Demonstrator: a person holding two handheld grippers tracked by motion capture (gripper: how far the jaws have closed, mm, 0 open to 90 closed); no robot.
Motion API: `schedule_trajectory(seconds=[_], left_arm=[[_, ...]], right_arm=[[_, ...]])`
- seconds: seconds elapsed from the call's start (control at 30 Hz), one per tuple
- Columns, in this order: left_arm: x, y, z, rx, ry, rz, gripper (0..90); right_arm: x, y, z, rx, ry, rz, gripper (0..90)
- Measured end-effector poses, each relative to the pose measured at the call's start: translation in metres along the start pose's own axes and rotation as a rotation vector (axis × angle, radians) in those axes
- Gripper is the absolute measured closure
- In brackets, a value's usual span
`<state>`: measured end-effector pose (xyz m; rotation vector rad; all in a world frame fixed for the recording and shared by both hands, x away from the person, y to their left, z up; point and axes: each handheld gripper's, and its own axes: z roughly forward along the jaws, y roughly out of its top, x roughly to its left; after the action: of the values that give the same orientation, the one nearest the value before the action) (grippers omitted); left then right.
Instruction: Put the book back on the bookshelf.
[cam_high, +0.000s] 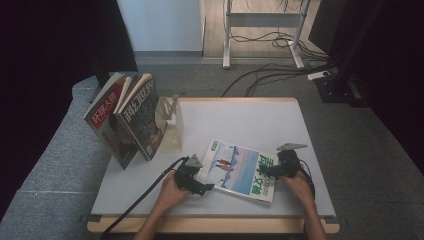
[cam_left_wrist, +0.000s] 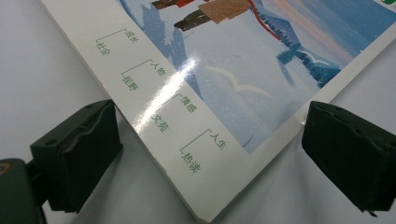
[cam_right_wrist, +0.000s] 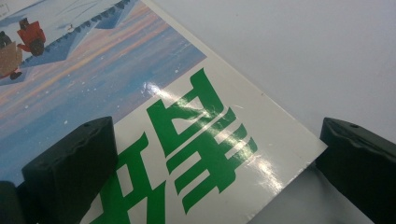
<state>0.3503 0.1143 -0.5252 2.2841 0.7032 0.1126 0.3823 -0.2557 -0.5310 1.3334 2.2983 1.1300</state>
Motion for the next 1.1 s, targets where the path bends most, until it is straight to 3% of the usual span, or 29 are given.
schedule_trajectory(seconds=[0.57, 0.9, 1.03, 1.1], left_arm=[[-0.015, -0.022, -0.019, -0.019, -0.007, -0.065, 7.4], [-0.030, -0.036, -0.031, 0.004, 0.008, -0.049, 6.1], [-0.024, -0.035, -0.035, 0.000, -0.019, -0.037, 6.3], [-0.020, -0.033, -0.037, -0.005, 0.012, -0.007, 3.3]], right_arm=[[0.016, 0.004, 0.006, 0.019, 0.020, -0.040, 0.0], [0.028, 0.009, 0.013, 0.023, 0.037, -0.065, 0.0], [0.029, 0.008, 0.013, 0.017, 0.039, -0.064, 0.0], [0.029, 0.006, 0.013, -0.001, 0.040, -0.058, 0.0]])
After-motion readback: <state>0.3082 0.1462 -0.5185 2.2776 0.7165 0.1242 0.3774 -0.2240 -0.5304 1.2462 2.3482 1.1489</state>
